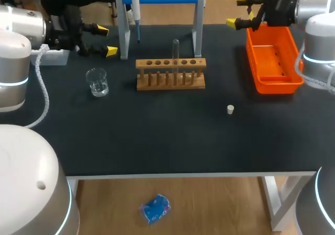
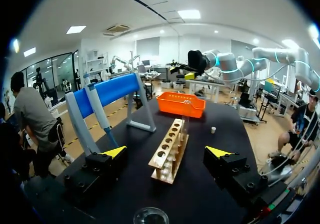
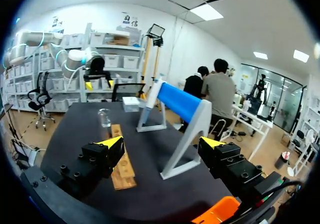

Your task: Invert the test tube, pick up the pipette, mount the tip to pipette, aspirate from beaker and dispense into the tube, eject the tip, return the pipette, and cap with the stopper.

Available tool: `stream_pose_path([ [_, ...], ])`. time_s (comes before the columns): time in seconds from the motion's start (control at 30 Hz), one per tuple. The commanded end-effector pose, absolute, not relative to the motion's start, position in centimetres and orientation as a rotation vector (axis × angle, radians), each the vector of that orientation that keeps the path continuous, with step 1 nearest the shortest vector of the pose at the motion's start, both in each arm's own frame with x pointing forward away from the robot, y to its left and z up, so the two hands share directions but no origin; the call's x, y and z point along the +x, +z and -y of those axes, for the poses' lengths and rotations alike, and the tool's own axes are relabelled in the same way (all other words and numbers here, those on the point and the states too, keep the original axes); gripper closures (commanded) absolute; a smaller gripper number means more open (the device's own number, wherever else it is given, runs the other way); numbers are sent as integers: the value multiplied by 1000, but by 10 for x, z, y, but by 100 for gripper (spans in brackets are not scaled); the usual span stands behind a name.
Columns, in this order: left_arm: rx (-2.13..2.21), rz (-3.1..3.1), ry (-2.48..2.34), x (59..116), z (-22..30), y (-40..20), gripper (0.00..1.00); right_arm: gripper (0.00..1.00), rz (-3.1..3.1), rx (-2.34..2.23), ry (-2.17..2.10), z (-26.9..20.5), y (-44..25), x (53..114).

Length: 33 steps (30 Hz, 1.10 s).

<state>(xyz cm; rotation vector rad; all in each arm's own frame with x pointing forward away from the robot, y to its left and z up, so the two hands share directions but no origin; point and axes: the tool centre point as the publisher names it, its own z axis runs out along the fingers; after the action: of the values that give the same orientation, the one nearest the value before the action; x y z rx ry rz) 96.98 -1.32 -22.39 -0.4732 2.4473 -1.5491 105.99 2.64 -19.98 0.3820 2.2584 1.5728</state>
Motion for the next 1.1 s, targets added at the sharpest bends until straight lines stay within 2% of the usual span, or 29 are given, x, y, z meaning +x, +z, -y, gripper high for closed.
stream_pose_path([
  [0.03,-475,-2448,-1547,970,13,-224,0,0,-2295,365,1578,-28,-199,1037],
  [0.2,-475,-2448,-1547,970,13,-224,0,0,-2348,377,1601,-35,-203,1001],
  [0.73,-475,-2448,-1547,970,13,-224,0,0,-2358,363,1619,-35,-209,1001],
  [1.1,-475,-2448,-1547,970,13,-224,0,0,-2467,62,1843,-93,-237,954],
])
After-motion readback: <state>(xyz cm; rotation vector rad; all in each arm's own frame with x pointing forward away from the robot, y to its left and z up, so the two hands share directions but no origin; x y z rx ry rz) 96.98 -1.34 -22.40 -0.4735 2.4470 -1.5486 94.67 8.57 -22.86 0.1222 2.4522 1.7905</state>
